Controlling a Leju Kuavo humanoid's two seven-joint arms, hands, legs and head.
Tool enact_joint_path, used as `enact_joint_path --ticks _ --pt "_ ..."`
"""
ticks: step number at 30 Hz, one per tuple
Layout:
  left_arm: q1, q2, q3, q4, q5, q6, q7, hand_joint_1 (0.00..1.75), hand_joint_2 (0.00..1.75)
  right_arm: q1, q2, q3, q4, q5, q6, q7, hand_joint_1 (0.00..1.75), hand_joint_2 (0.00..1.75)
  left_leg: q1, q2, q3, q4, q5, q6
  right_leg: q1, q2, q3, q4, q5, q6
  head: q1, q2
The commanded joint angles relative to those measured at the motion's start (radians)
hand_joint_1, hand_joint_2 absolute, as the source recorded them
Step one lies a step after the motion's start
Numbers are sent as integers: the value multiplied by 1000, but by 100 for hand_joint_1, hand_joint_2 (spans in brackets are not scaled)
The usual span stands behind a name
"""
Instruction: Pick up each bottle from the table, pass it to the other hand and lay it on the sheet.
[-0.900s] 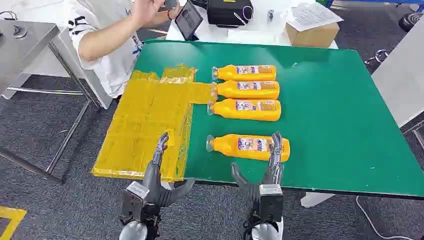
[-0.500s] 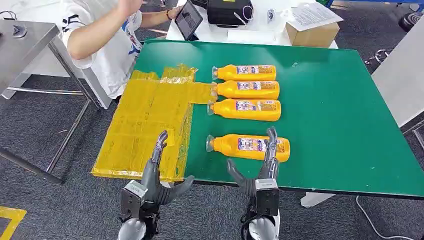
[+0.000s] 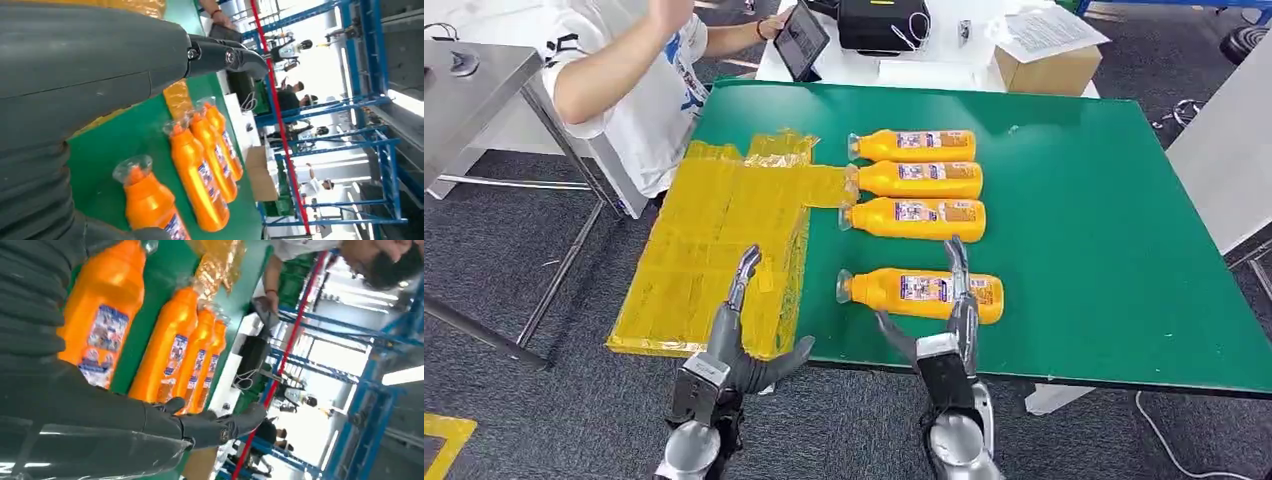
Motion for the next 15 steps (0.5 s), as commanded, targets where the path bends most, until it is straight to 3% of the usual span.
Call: enact_joint_path --ticks 1,15 --pt "-14 15 34 49 -28 19 -16 0 175 -122 -130 -38 95 167 109 160 0 175 1 1 5 -2 -2 -1 1 2 6 -2 -1 -1 0 0" --pt "-17 9 69 45 -46 12 -26 0 175 -186 -177 -13 95 262 175 257 0 175 0 1 3 -1 -1 -1 1 2 3 -1 0 -1 -1 0"
